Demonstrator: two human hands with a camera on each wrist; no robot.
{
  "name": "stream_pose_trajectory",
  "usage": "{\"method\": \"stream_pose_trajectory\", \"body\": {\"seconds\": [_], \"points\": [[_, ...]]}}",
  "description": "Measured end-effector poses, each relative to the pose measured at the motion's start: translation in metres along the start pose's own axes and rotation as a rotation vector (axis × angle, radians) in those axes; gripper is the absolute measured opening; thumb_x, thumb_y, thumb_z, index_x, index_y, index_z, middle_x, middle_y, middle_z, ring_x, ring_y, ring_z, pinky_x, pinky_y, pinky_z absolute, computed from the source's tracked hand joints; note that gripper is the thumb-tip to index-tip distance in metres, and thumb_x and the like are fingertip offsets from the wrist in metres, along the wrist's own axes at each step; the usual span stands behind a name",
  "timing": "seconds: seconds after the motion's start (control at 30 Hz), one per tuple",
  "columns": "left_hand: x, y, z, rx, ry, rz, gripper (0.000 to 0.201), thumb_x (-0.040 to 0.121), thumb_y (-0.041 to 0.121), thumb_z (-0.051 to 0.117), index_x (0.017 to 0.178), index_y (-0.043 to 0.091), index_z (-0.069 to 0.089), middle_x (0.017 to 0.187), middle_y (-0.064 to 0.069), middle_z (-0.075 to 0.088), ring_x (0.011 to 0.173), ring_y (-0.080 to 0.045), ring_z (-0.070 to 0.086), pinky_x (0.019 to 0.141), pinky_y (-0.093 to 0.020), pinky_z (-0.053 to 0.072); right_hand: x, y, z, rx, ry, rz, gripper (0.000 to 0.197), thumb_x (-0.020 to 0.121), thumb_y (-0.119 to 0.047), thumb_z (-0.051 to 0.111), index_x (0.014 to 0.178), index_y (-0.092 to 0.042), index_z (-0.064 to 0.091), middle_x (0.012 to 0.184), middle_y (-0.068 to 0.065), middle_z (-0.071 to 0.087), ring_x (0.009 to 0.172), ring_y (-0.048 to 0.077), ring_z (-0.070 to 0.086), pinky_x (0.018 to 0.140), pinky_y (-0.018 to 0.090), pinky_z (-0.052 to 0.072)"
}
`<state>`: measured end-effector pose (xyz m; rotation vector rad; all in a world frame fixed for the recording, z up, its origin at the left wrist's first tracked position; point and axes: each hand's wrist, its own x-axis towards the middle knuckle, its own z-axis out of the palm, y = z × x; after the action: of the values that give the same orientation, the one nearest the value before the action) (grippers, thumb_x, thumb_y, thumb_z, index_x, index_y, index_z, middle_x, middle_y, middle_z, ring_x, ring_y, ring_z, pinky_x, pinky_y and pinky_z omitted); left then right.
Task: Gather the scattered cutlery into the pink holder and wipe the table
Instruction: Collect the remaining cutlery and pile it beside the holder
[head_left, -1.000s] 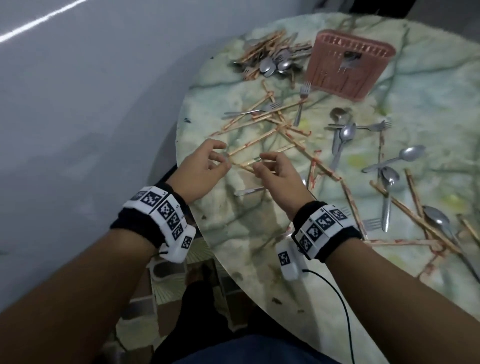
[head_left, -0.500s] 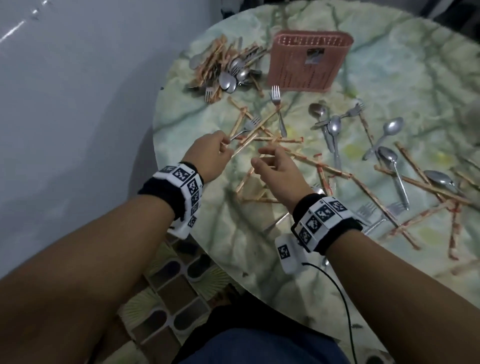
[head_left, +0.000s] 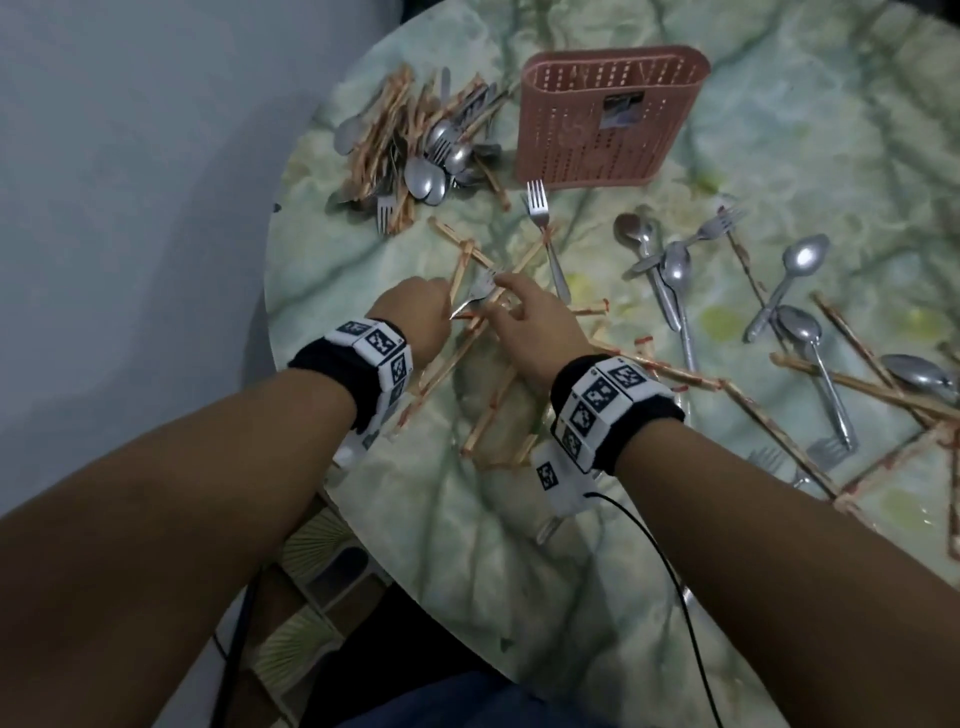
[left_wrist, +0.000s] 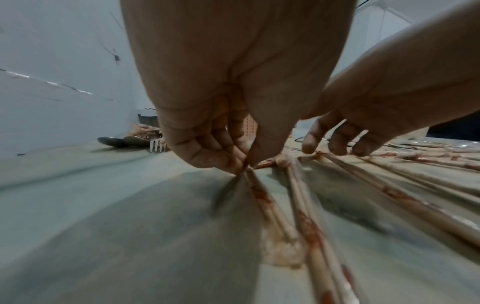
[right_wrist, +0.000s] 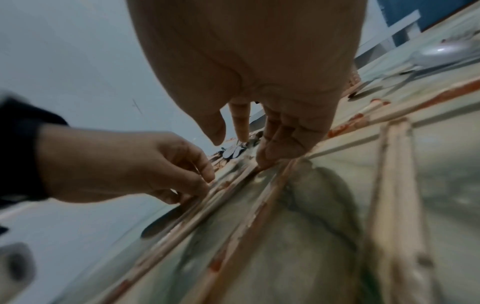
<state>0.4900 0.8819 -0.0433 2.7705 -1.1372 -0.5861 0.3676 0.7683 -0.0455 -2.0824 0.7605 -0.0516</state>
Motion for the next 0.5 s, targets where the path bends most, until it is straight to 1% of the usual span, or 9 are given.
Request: {"method": "stream_pose_trajectory", "body": {"seconds": [0.07,0.1,0.13,0.2,0.27,0.33,0.43,0.47,0.5], "points": [[-0.004,-0.004,-0.001,-0.026,-0.030,-0.024,0.028,0.092,0.017,0.062,0.116,0.005,0.052,0.104,-0.017,0.064,0.095,-0.038,0.062,0.080,-0.044,0.052,0.015,-0.003,0.006,-0.164,-0.077,0.015,0.043,0.099,-0.046,0.049,0.140,-0.032,0.053,0.129,0.016,0.060,0.116,0.033,0.058,0.101,0.043,0.047],[-0.006,-0.007,-0.002,-0.025,-0.050,-0.024,0.031,0.090,0.018,0.064,0.116,0.006,0.051,0.103,-0.016,0.064,0.094,-0.038,0.062,0.080,-0.045,0.053,0.019,-0.003,0.009,-0.242,-0.108,0.029,0.039,0.100,-0.045,0.048,0.135,-0.031,0.055,0.130,0.018,0.056,0.115,0.035,0.056,0.102,0.044,0.046],[-0.006,-0.010,-0.002,-0.008,-0.064,-0.013,0.031,0.090,0.019,0.064,0.115,0.007,0.051,0.103,-0.016,0.064,0.093,-0.038,0.062,0.080,-0.045,0.053,0.023,-0.004,0.011,-0.294,-0.110,0.045,0.034,0.100,-0.044,0.048,0.128,-0.027,0.058,0.126,0.017,0.055,0.107,0.035,0.056,0.099,0.043,0.047],[-0.008,-0.018,-0.004,-0.011,-0.055,0.029,0.028,0.092,0.021,0.060,0.114,0.007,0.052,0.101,-0.016,0.063,0.091,-0.036,0.061,0.076,-0.043,0.050,0.027,-0.004,0.013,-0.335,-0.042,0.068,0.032,0.100,-0.042,0.050,0.117,-0.016,0.057,0.113,0.014,0.056,0.090,0.031,0.055,0.083,0.038,0.048],[-0.011,-0.031,-0.007,-0.089,-0.060,0.052,0.025,0.094,0.021,0.057,0.113,0.006,0.053,0.096,-0.013,0.061,0.086,-0.033,0.059,0.068,-0.039,0.044,0.028,-0.004,0.015,-0.361,0.037,0.058,0.029,0.098,-0.035,0.053,0.114,-0.011,0.053,0.103,0.014,0.060,0.085,0.031,0.058,0.070,0.034,0.043],[-0.016,-0.044,-0.010,-0.172,-0.075,0.039,0.019,0.097,0.022,0.053,0.105,0.005,0.052,0.093,-0.013,0.059,0.082,-0.031,0.057,0.064,-0.037,0.039,0.027,-0.002,0.017,-0.355,0.080,0.055,0.024,0.098,-0.024,0.053,0.114,-0.007,0.049,0.093,0.011,0.062,0.085,0.033,0.061,0.066,0.034,0.039],[-0.017,-0.055,-0.013,-0.330,-0.029,-0.024,0.017,0.099,0.024,0.048,0.099,0.007,0.043,0.090,-0.010,0.054,0.081,-0.030,0.054,0.063,-0.037,0.035,0.019,-0.006,0.015,-0.254,0.163,0.091,0.017,0.101,-0.014,0.049,0.115,-0.005,0.045,0.075,-0.001,0.050,0.076,0.031,0.057,0.063,0.032,0.036],[-0.013,-0.052,-0.014,-0.365,0.008,-0.064,0.023,0.098,0.031,0.051,0.101,0.009,0.044,0.089,-0.007,0.055,0.080,-0.027,0.054,0.064,-0.036,0.035,0.016,-0.007,0.013,-0.220,0.187,0.103,0.019,0.101,-0.012,0.049,0.117,-0.005,0.044,0.074,-0.003,0.048,0.073,0.029,0.053,0.063,0.032,0.036],[-0.008,-0.047,-0.015,-0.376,0.039,-0.100,0.032,0.096,0.041,0.054,0.104,0.011,0.045,0.090,-0.004,0.056,0.081,-0.025,0.054,0.066,-0.036,0.036,0.012,-0.009,0.012,-0.195,0.206,0.116,0.023,0.100,-0.010,0.050,0.121,-0.006,0.043,0.077,-0.002,0.050,0.072,0.028,0.052,0.063,0.033,0.037]]}}
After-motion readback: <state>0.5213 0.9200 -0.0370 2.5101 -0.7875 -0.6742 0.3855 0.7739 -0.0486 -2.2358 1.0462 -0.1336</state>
